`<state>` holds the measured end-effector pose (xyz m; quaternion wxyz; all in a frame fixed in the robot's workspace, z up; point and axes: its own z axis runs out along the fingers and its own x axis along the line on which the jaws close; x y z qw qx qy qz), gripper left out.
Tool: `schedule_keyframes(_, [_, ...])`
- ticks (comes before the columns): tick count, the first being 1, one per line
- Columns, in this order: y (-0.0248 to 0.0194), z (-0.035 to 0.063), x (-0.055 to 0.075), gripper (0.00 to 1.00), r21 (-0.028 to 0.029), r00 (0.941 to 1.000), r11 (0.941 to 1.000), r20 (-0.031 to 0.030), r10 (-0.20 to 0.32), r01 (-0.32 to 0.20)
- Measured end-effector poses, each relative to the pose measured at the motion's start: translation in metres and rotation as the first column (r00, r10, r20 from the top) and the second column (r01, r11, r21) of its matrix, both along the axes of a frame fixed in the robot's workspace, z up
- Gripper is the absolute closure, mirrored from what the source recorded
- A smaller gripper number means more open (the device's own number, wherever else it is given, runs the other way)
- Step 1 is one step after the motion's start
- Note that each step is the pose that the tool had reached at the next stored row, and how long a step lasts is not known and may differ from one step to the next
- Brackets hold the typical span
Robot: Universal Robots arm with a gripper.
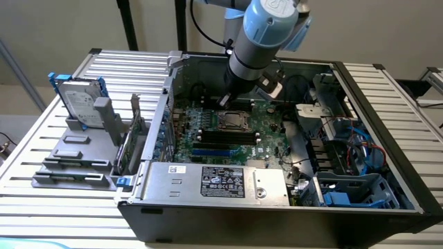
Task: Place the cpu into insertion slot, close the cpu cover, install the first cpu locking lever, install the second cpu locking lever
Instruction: 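Install the second cpu locking lever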
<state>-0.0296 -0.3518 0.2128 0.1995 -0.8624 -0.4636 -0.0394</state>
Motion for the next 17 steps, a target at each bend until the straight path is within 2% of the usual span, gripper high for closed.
schedule_keyframes(4, [-0.0083, 0.0056, 0.0, 0.89, 0.0002, 1.0, 1.0, -0.0081, 0.0, 0.0])
schedule_keyframes(9, [-0.0236, 0.0138, 0.0, 0.89, 0.0002, 0.9999, 1.0, -0.0153, 0.0, 0.0])
schedule_keyframes(17, [-0.0542, 0.0222, 0.0, 0.89, -0.0001, 0.9995, 1.0, -0.0315, 0.0, 0.0])
